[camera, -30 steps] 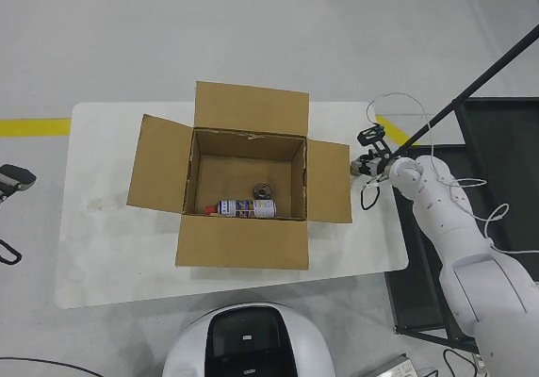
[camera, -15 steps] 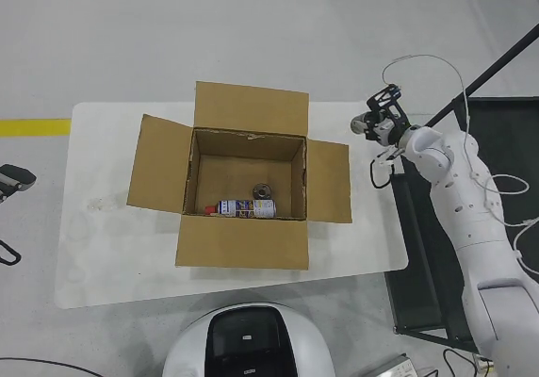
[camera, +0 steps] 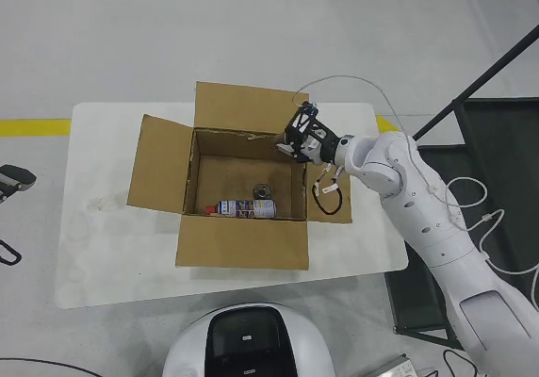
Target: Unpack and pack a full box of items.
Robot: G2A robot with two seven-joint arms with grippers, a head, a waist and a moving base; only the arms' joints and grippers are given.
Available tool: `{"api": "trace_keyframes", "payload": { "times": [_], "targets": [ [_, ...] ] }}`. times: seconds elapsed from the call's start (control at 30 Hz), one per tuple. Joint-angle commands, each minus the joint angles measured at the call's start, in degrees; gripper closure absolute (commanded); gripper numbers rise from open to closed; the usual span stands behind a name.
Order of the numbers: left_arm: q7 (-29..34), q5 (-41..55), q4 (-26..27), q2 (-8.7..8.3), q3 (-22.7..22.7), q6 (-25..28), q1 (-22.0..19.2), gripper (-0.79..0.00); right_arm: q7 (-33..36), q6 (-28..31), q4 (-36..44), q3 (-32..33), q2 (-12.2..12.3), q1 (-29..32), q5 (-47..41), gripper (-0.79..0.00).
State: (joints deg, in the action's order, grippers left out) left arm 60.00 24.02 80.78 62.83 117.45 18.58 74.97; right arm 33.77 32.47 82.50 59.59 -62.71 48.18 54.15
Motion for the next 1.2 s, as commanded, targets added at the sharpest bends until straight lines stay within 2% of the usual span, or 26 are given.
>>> {"api": "trace_keyframes", "payload": {
  "times": [0.0, 0.1, 0.63, 0.73, 0.8, 0.9, 1.17],
  "targets": [
    [0.00, 0.00, 0.00, 0.00, 0.00, 0.00, 0.00, -0.785, 1.36, 0.24, -1.78, -1.47, -0.43, -1.29, -2.02, 0.000],
    [0.00, 0.00, 0.00, 0.00, 0.00, 0.00, 0.00, -0.785, 1.60, 1.90, -4.03, -1.58, -0.66, -1.63, -6.29, 0.000],
    [0.00, 0.00, 0.00, 0.00, 0.00, 0.00, 0.00, -0.785, 1.21, 1.32, -4.00, -1.55, -0.68, -1.42, -6.19, 0.000],
    [0.00, 0.00, 0.00, 0.00, 0.00, 0.00, 0.00, -0.785, 1.86, 1.30, -4.41, -4.01, -1.31, -2.42, -5.41, 0.000],
    [0.00, 0.00, 0.00, 0.00, 0.00, 0.00, 0.00, -0.785, 4.59, 2.54, -6.50, -7.82, -2.31, -5.29, -3.80, 0.000],
    [0.00, 0.00, 0.00, 0.00, 0.00, 0.00, 0.00, -0.785, 4.30, 4.07, -12.14, -13.96, -4.80, -10.38, -4.31, 0.000],
    [0.00, 0.00, 0.00, 0.00, 0.00, 0.00, 0.00, -0.785, -2.04, 5.17, -28.23, -27.88, -13.45, -20.37, -5.29, 0.000]
  ]
}}
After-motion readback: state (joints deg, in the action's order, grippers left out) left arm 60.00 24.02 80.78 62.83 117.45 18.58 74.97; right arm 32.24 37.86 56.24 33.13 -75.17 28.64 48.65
